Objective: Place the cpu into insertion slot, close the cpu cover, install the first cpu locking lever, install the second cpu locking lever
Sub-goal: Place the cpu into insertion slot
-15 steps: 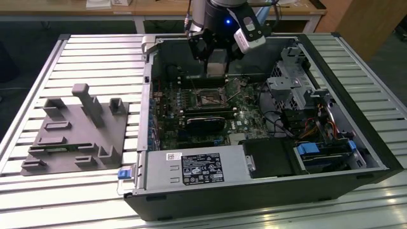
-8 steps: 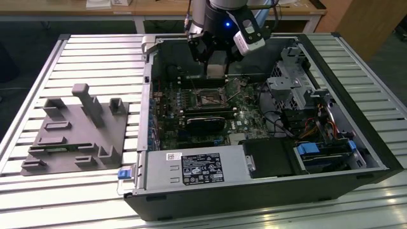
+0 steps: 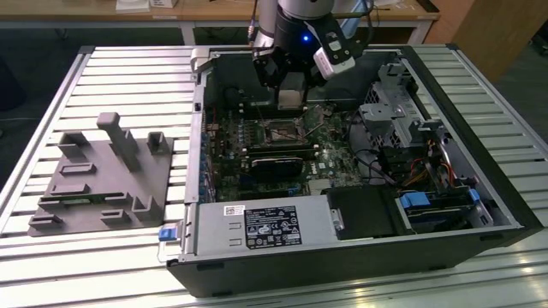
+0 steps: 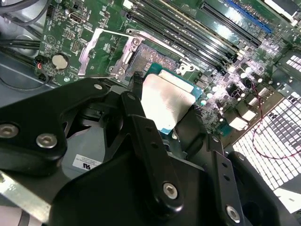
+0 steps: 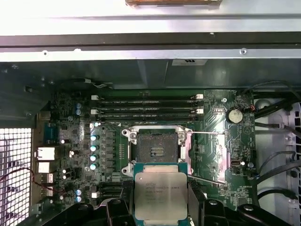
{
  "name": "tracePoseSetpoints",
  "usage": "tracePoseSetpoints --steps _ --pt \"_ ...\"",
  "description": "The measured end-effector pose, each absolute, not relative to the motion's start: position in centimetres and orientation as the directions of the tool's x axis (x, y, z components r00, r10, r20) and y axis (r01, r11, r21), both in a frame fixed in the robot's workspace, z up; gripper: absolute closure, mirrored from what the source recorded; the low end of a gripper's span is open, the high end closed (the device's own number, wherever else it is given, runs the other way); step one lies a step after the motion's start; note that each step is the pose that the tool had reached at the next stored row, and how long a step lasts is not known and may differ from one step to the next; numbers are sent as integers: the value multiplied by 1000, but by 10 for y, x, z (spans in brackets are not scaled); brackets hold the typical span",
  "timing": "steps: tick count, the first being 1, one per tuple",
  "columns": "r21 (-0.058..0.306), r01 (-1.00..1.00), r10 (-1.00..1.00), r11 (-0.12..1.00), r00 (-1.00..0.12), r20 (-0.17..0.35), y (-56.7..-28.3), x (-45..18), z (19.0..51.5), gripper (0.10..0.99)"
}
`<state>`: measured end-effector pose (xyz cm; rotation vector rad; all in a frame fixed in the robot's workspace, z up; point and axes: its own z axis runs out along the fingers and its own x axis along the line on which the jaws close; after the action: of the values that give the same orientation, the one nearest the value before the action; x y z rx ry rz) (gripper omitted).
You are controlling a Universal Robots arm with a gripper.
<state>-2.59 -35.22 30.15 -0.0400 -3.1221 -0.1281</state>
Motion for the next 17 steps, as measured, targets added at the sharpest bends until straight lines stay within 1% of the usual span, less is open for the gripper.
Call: tracePoseSetpoints --steps 17 --pt "81 26 25 996 -1000 18 -350 -26 278 545"
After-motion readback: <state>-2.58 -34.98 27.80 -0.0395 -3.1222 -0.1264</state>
